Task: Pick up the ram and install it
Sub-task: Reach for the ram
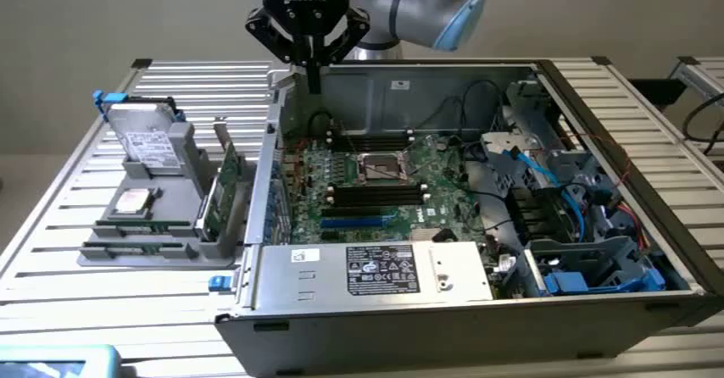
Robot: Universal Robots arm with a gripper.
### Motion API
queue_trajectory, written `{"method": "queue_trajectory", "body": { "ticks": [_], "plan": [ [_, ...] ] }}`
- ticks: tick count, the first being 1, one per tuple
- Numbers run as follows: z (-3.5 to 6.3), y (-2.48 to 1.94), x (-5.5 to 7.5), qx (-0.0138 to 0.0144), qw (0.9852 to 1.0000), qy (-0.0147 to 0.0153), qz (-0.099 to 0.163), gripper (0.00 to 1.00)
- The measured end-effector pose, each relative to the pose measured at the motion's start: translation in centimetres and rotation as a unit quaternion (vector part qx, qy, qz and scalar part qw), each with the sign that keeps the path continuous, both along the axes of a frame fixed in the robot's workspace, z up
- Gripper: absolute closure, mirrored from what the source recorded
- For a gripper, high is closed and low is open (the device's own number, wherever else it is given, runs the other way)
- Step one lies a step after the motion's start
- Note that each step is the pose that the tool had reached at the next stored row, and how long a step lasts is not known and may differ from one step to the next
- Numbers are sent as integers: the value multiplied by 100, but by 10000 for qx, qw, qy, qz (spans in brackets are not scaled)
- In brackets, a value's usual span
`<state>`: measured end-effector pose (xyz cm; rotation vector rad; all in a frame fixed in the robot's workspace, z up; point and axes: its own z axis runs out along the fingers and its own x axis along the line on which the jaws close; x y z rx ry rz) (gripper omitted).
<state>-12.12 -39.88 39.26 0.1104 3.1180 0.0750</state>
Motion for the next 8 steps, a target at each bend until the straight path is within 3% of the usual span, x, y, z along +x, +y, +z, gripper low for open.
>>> {"method": "queue_trajectory", "body": {
  "ticks": [8],
  "plan": [
    [-1, 0, 0, -1, 10000, 1, 0, 89]
  ]
}}
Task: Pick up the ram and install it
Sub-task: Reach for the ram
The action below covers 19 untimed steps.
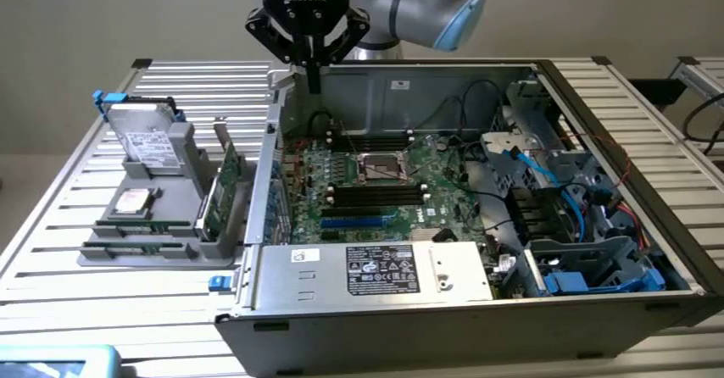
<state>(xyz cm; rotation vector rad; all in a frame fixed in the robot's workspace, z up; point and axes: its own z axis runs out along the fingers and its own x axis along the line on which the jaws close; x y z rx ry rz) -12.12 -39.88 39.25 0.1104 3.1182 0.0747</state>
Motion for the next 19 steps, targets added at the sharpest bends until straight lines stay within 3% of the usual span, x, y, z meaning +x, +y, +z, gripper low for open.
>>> {"method": "queue_trajectory", "body": {
  "ticks": [4, 7, 10, 14, 19],
  "plan": [
    [-5, -4, 4, 1, 10000, -1, 0, 89],
    [-8, -31, 10, 1, 10000, 5, 0, 89],
    [-10, -82, 10, 1, 10000, 6, -4, 89],
    [-11, -193, 10, 1, 10000, 8, -11, 89],
    [-13, -254, -4, 1, 10000, 9, -22, 89]
  ]
}}
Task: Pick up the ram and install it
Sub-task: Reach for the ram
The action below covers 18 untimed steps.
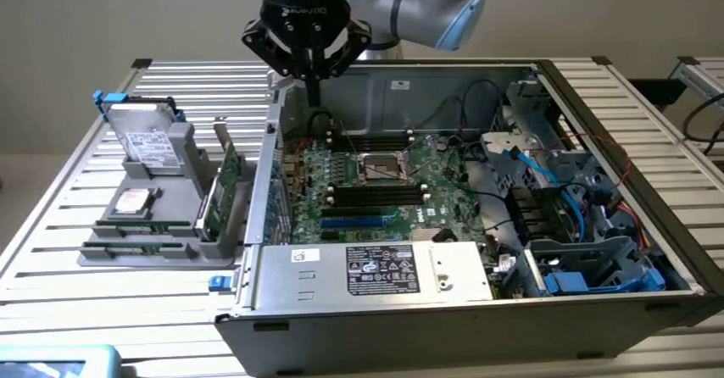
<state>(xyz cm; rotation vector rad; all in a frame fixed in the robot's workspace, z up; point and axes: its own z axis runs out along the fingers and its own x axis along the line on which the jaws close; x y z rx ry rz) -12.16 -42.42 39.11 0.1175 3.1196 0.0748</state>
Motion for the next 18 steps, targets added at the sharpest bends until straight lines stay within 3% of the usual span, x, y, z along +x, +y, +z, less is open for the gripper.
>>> {"method": "queue_trajectory", "body": {
  "ticks": [7, 18],
  "plan": [
    [-3, -62, -112, 0, 10000, 0, -2, 89],
    [-5, -118, -518, 0, 10000, 0, -2, 89]
  ]
}}
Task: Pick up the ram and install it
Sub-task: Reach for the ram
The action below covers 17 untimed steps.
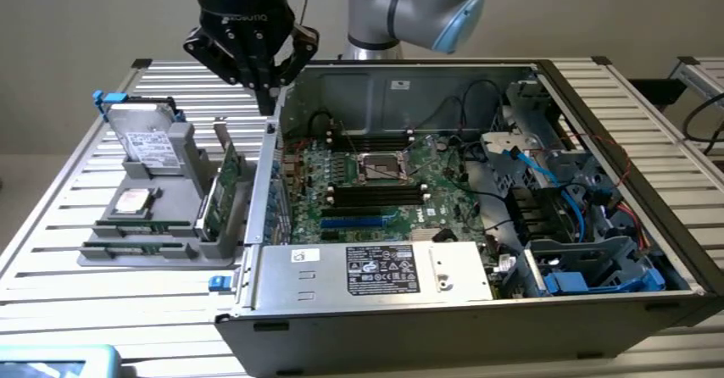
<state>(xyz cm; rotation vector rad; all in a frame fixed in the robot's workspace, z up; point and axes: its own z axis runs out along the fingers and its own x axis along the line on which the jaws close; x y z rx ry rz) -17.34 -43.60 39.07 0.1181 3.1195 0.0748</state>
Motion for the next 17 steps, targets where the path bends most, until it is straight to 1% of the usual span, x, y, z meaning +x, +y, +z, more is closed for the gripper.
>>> {"method": "queue_trajectory", "body": {
  "ticks": [6, 8, 12, 15, 17],
  "plan": [
    [-7, -25, -272, 0, 10000, 0, 0, 89],
    [-9, -39, -344, 0, 10000, 0, -1, 89],
    [-18, -67, -462, 0, 10000, 0, 0, 89],
    [-36, -88, -523, 0, 10000, 1, 0, 89],
    [-48, -110, -553, 1, 10000, 4, 0, 89]
  ]
}}
